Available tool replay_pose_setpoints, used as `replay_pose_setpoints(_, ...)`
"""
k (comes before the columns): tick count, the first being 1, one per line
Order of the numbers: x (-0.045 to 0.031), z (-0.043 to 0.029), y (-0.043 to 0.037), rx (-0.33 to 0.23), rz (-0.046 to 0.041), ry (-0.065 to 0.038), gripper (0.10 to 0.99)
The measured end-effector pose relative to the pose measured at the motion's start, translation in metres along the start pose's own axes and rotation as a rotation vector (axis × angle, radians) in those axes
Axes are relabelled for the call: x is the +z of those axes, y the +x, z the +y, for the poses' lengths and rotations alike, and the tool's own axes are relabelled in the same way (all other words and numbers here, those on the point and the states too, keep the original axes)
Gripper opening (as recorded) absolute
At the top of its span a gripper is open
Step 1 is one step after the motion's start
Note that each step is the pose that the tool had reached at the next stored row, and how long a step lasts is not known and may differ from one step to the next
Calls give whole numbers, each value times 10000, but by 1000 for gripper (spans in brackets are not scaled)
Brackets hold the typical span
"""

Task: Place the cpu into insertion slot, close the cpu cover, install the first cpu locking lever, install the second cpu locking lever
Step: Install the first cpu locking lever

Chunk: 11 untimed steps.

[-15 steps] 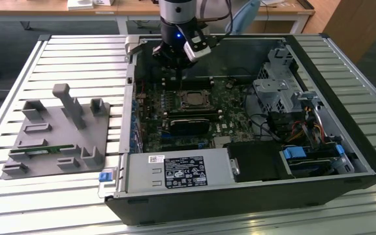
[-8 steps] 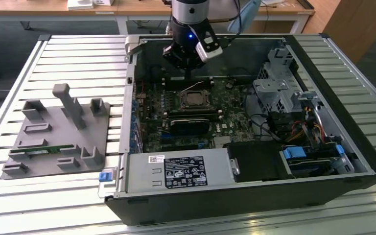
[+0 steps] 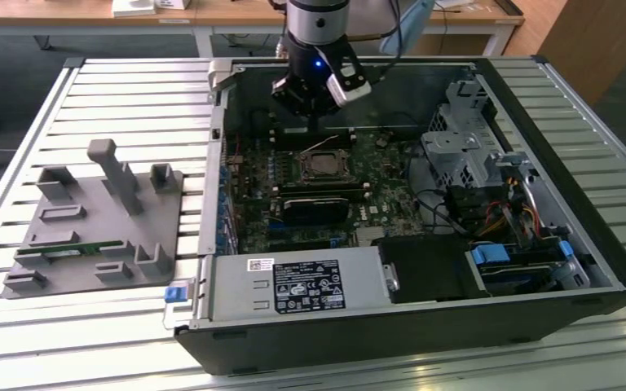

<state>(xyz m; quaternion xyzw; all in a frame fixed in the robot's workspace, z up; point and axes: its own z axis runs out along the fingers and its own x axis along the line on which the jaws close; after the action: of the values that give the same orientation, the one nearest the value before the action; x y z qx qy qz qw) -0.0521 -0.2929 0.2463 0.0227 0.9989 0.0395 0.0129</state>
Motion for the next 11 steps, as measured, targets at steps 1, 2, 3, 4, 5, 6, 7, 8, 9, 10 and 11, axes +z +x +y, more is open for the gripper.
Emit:
replay_pose_setpoints(1,13,-1,-10,-5,0,0,106)
replay_pose_setpoints(2,25,-1,-23,-12,0,0,106)
replay_pose_setpoints(3,36,-1,-38,-15,1,0,106)
replay_pose_setpoints(4,43,0,-68,-18,2,2,106)
replay_pose_setpoints(5,52,1,-95,-19,2,1,106)
replay_pose_setpoints(6,61,3,-115,-22,2,2,106)
replay_pose_setpoints(7,72,6,-140,-30,2,1,106)
replay_pose_setpoints(8,85,9,-156,-39,3,1,106)
replay_pose_setpoints(9,101,14,-168,-56,5,3,106)
replay_pose_setpoints(10,119,17,-173,-80,6,3,106)
replay_pose_setpoints(11,136,20,-174,-129,9,2,106)
